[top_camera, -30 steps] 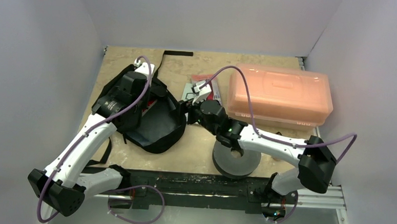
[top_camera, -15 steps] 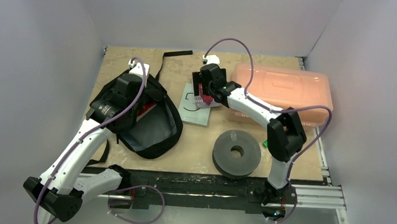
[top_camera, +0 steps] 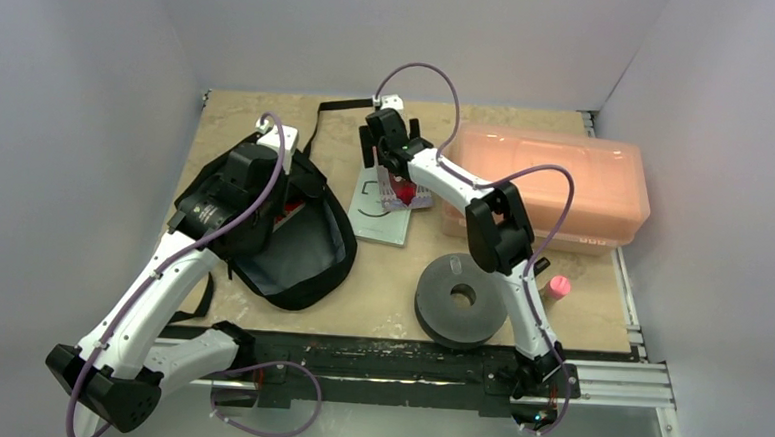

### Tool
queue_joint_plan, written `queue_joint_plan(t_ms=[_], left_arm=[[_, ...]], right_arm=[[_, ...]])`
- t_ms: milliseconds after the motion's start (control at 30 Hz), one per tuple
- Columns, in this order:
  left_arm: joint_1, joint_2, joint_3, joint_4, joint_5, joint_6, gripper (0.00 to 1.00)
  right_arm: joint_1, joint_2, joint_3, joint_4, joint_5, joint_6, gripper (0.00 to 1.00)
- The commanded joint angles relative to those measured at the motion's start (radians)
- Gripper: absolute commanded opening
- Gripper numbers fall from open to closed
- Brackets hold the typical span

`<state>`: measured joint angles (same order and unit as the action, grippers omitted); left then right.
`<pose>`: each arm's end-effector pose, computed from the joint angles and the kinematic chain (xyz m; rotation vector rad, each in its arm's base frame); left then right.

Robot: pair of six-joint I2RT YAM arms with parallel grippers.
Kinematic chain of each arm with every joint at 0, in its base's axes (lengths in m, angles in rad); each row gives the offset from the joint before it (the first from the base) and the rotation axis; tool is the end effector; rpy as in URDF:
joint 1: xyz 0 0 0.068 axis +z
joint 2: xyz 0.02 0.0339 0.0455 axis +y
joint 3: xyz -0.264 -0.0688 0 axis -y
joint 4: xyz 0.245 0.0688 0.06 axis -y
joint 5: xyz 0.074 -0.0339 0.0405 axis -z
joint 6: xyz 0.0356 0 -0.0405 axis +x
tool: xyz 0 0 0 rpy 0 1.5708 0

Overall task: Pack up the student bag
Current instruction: Pick up the book from the center of the board.

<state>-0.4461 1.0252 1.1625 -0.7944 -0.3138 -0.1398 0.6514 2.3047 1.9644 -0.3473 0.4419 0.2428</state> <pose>0.1878 -0.0776 0.3663 0.1654 2.1846 0.0208 0.4306 0.3091 0.2169 -0.2146 2.1713 0.0040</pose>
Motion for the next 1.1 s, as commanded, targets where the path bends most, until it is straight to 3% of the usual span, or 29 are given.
queue_joint_plan(t_ms=[0,200,400,600,667,900,1067], left_arm=[[0.003,-0.011,0.02,0.046,0.037,-0.021,0.0],[0.002,-0.008,0.019,0.045,0.043,-0.022,0.0],[0.003,-0.008,0.02,0.046,0.049,-0.021,0.0],[0.003,-0.008,0.021,0.045,0.054,-0.023,0.0],[0.003,-0.008,0.021,0.045,0.055,-0.023,0.0],[0.003,-0.007,0.02,0.045,0.054,-0.024,0.0],[0.003,-0.007,0.02,0.045,0.055,-0.025,0.0]], right_arm=[[0.0,0.052,0.122,0.084,0.173,0.037,0.99],[0.001,0.217,0.344,0.055,0.18,0.055,0.99],[0.012,0.279,0.365,0.102,0.173,-0.013,0.99],[0.057,0.322,0.372,0.097,0.287,-0.117,0.97],[0.058,0.336,0.373,0.086,0.325,-0.114,0.91],[0.061,0.394,0.404,0.091,0.386,-0.183,0.47],[0.068,0.342,0.353,0.155,0.334,-0.275,0.18]])
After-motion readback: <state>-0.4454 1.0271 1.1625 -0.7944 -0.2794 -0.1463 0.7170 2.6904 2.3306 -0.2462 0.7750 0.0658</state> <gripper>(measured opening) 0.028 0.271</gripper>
